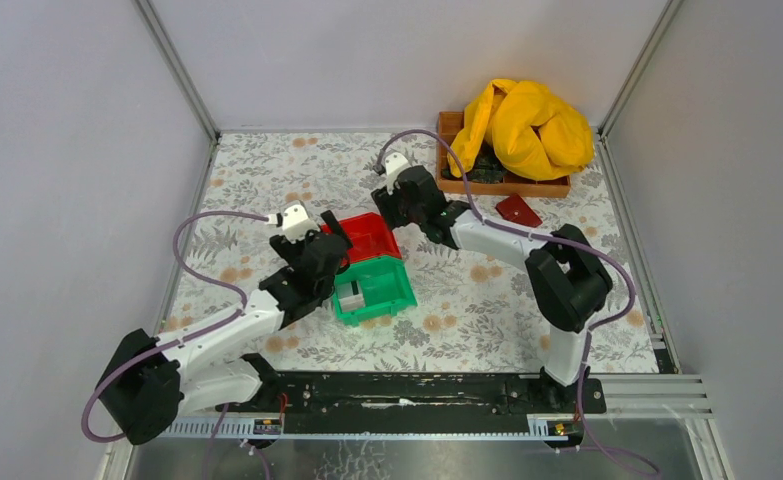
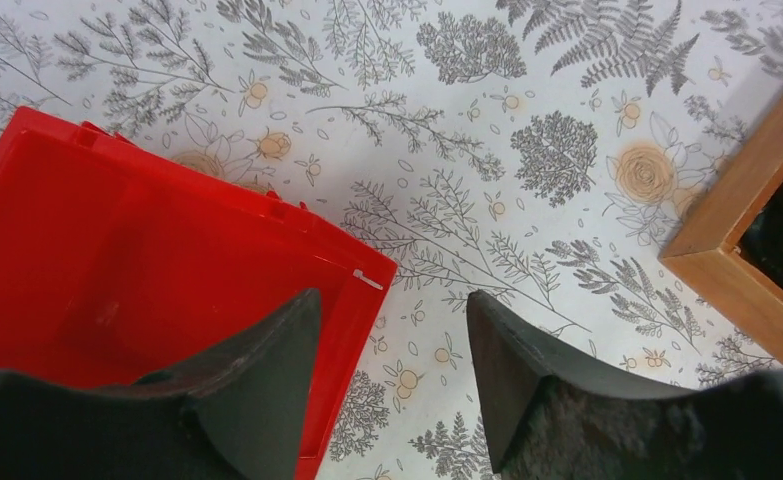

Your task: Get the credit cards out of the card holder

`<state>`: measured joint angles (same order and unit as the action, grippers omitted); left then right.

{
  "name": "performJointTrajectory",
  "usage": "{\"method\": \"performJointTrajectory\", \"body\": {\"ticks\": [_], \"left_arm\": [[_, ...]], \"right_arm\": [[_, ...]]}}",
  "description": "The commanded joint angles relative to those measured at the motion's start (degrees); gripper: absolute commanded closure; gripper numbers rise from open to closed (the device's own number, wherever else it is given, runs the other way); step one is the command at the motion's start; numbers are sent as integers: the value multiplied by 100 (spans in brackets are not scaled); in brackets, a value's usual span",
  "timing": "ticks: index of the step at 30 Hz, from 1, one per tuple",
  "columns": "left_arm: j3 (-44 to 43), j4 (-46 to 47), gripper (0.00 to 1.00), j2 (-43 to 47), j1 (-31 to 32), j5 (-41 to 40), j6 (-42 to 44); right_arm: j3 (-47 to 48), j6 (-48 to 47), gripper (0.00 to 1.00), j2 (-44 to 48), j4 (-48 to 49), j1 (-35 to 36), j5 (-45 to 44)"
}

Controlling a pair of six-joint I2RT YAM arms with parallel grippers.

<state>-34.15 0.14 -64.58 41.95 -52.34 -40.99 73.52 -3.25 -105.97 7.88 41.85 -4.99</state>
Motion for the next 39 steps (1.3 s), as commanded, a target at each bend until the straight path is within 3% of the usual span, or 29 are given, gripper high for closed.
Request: {"method": "performJointTrajectory", "body": {"ticks": [1, 15, 24, 39], "left_arm": [[23, -55, 7, 229, -11, -496, -189], [-82, -59, 7, -17, -12, -358, -120], [-114, -46, 7, -115, -7, -260, -76], [-109, -8, 7, -77, -12, -200, -1]], "right_arm": [[422, -88, 39, -250, -490, 18, 119], [693, 597, 55, -901, -457, 36, 329], [584, 598, 49, -704, -383, 110, 159], [829, 587, 48, -783, -466, 279, 74]]}}
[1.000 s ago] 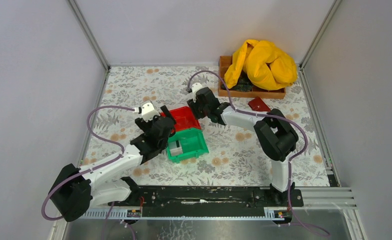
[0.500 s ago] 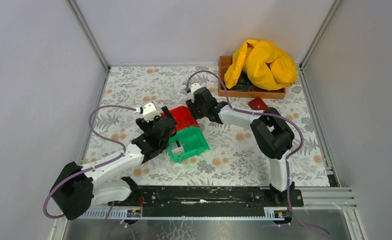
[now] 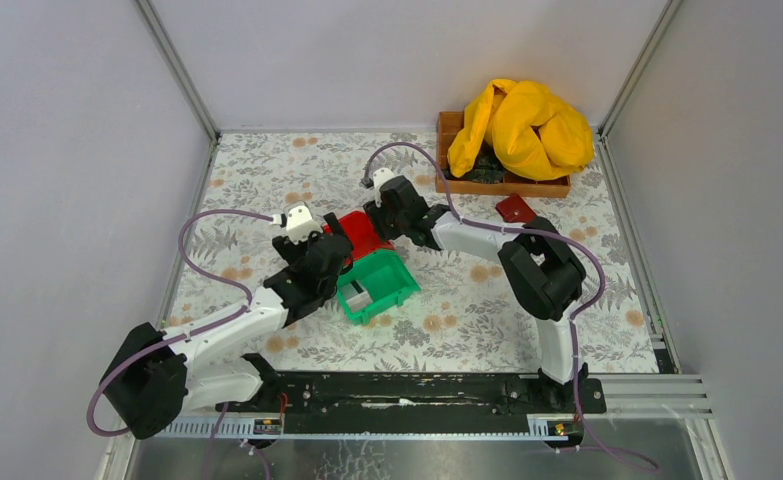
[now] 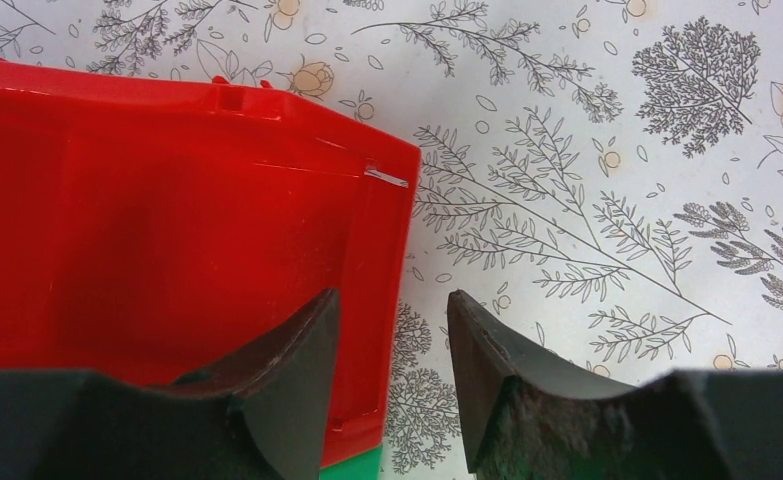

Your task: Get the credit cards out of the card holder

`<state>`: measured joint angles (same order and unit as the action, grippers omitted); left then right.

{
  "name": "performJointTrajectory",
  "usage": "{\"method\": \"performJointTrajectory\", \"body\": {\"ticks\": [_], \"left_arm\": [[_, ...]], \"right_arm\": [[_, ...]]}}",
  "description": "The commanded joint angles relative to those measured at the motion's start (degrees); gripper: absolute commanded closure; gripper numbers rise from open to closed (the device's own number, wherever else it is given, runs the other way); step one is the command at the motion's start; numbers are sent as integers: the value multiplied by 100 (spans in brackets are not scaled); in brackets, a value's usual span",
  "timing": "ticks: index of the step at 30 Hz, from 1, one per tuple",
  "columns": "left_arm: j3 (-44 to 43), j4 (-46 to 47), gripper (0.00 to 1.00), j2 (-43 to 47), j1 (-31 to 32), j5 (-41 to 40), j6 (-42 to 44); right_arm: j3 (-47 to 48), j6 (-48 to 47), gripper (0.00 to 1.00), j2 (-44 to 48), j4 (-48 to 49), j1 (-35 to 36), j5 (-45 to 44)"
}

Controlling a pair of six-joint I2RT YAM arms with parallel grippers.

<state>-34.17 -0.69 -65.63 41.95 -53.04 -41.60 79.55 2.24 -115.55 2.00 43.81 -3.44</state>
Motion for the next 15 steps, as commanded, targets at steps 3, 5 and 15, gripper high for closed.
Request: {"method": "performJointTrajectory", "body": {"ticks": [3, 5, 15], "left_arm": [[-122, 79, 7, -24, -10, -85, 69], [-126, 69, 7, -51, -12, -89, 27], [-204, -54, 7, -175, -16, -107, -70]], "right_arm": [[223, 30, 48, 283, 127, 83, -108], [238, 28, 48, 340, 127, 83, -78], [601, -74, 47, -109, -51, 87, 32]]}}
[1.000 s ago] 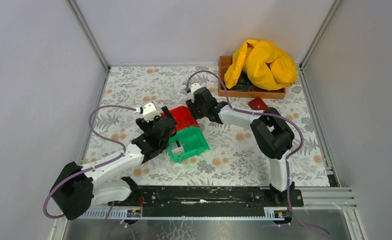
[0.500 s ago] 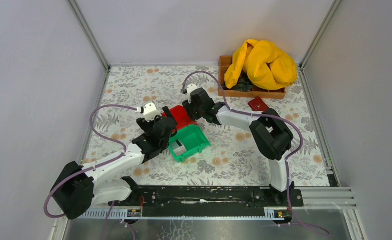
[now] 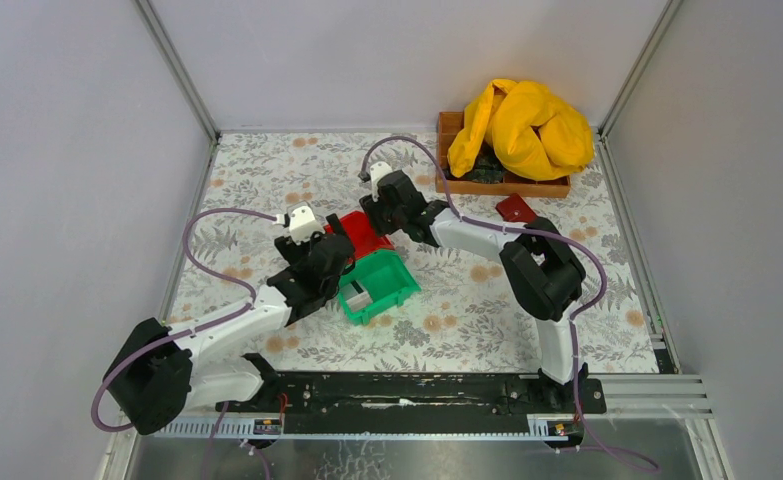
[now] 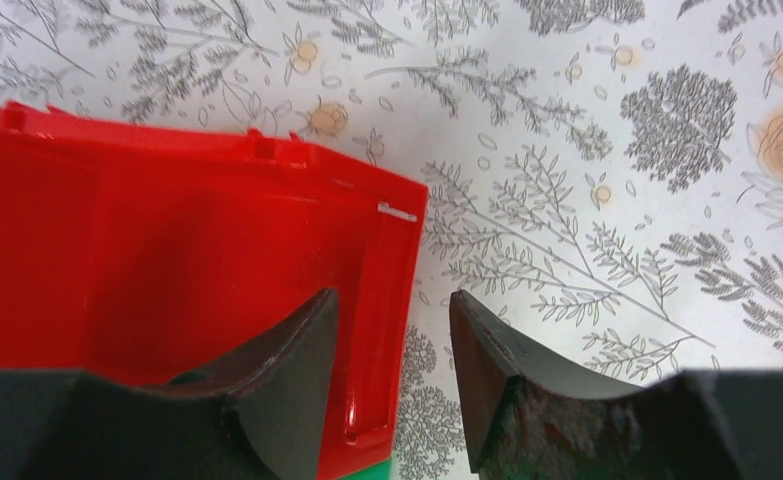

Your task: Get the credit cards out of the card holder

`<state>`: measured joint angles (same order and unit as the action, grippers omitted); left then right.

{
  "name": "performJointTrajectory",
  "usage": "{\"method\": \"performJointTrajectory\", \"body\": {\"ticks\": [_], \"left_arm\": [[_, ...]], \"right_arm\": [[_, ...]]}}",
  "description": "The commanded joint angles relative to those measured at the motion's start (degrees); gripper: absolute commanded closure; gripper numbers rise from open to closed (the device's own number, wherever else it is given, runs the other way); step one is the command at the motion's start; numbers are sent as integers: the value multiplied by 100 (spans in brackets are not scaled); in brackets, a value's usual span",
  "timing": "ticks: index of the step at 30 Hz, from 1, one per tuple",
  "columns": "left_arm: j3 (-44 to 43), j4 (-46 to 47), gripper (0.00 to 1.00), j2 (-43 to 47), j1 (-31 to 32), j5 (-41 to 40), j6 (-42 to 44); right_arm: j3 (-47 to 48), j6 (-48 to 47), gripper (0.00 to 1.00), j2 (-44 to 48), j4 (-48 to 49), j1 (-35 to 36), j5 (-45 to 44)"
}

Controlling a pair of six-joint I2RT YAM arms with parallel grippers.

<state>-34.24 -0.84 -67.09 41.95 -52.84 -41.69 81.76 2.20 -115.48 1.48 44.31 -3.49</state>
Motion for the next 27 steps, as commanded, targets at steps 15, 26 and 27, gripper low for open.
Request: {"method": "performJointTrajectory", "body": {"ticks": [15, 26, 27], "left_arm": [[-199, -24, 7, -3, -16, -95, 3], [-212, -15, 7, -1, -20, -12, 28], [-214, -8, 7, -4, -14, -3, 29]], "right_arm": [[1209, -113, 46, -901, -416, 42, -199], [1258, 5, 46, -1052, -509, 4, -955], [1255, 13, 46, -1028, -516, -8, -986]]}}
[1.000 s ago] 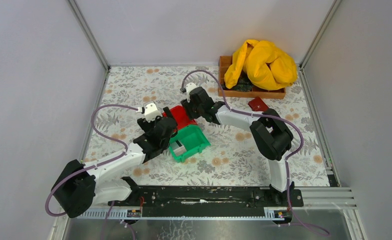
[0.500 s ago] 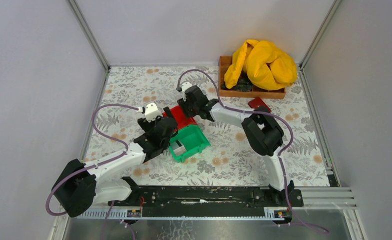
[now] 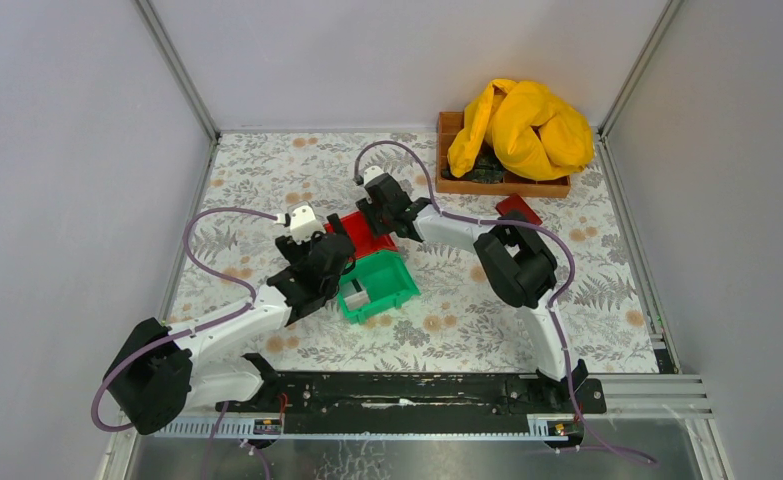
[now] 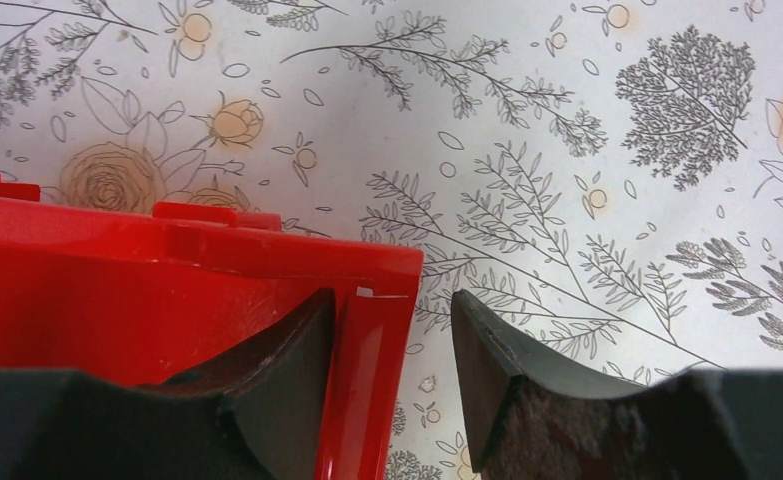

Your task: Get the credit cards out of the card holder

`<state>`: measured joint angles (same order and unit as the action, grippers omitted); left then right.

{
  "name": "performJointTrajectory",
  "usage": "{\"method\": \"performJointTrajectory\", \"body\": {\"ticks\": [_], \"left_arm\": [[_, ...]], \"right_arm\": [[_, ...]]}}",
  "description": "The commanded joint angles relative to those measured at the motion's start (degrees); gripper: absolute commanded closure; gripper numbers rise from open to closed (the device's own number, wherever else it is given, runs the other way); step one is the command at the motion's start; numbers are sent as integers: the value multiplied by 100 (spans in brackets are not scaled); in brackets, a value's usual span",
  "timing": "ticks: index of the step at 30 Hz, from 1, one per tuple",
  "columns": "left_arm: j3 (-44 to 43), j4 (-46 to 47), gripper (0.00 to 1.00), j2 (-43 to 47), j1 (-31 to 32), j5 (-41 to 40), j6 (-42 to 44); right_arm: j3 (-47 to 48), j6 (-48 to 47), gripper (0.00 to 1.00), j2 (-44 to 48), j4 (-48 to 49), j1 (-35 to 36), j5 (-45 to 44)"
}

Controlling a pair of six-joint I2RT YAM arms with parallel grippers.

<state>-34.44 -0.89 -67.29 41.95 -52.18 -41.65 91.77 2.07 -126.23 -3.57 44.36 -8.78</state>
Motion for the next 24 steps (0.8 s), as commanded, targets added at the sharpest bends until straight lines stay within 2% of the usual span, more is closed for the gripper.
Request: {"method": "performJointTrajectory", "body": {"ticks": [1, 13, 24], "left_arm": [[-194, -1, 7, 10, -20, -52, 25], [-204, 6, 7, -25, -21, 47, 25], [-203, 12, 7, -51, -15, 135, -1]], "right_arm": [[254, 33, 46, 74, -16, -27, -481], [-164, 455, 46, 481, -97, -424, -845], [-694, 1235, 47, 916, -244, -810, -1278]]}}
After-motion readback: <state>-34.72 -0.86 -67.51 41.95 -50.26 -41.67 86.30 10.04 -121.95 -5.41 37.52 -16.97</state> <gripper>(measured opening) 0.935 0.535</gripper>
